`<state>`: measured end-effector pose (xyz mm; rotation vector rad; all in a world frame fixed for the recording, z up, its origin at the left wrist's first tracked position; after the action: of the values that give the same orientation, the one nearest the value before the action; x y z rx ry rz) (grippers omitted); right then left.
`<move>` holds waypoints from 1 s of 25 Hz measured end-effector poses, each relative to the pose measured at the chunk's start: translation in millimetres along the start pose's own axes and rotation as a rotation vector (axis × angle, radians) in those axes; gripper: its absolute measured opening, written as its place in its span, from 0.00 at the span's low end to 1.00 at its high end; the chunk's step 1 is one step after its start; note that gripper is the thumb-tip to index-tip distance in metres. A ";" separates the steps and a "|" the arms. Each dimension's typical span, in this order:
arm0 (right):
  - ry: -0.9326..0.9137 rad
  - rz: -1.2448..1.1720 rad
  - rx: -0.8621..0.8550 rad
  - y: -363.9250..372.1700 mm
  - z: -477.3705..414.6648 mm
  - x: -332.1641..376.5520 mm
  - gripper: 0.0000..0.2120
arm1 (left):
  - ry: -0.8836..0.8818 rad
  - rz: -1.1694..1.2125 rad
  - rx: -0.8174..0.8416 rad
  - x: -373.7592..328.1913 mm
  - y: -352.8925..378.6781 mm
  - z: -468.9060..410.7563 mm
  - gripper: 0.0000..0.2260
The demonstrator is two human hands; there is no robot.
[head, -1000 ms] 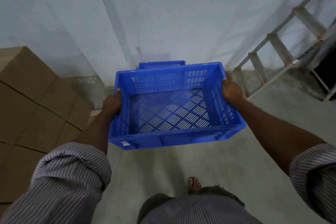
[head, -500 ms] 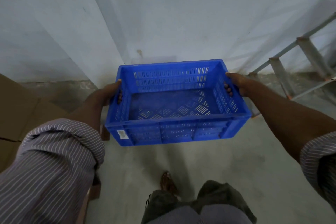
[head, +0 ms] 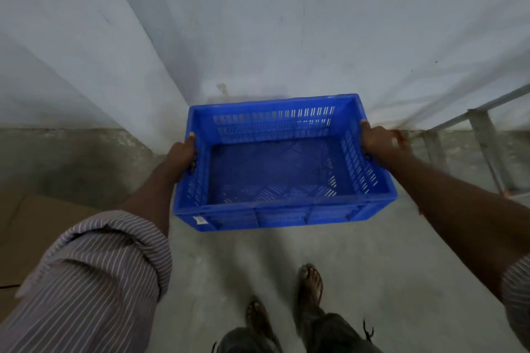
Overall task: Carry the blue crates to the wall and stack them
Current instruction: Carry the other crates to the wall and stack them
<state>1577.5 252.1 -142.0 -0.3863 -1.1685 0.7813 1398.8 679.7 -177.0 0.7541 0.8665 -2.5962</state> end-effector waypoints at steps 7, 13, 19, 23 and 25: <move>-0.171 0.100 -0.244 51.9 -87.4 2.2 0.30 | 0.161 -0.107 -0.138 -42.6 21.9 -128.0 0.28; -0.208 0.153 -0.285 123.6 -155.7 -29.5 0.25 | 0.361 -0.299 -0.235 -51.5 48.4 -177.7 0.21; -0.282 0.228 -0.179 159.2 -223.0 -50.6 0.11 | 0.367 -0.306 -0.217 -55.0 63.9 -289.3 0.30; -0.320 0.251 -0.233 166.3 -248.1 -68.2 0.20 | 0.400 -0.265 -0.159 -53.2 94.7 -298.9 0.18; -0.342 0.244 -0.220 169.4 -250.7 -73.1 0.19 | 0.412 -0.222 -0.132 -46.8 105.1 -297.5 0.13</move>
<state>1737.7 344.6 -392.3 -0.6019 -1.5543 0.9585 1596.5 789.6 -401.8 1.2429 1.2902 -2.5744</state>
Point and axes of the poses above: each hand's wrist, its own z-axis away from the middle knuckle, its own y-axis out of the palm, x = y × z, the point moved 1 cm from there along -z, towards the middle knuckle, and after that the axes turned 15 degrees about -y, right-handed, at the moved point
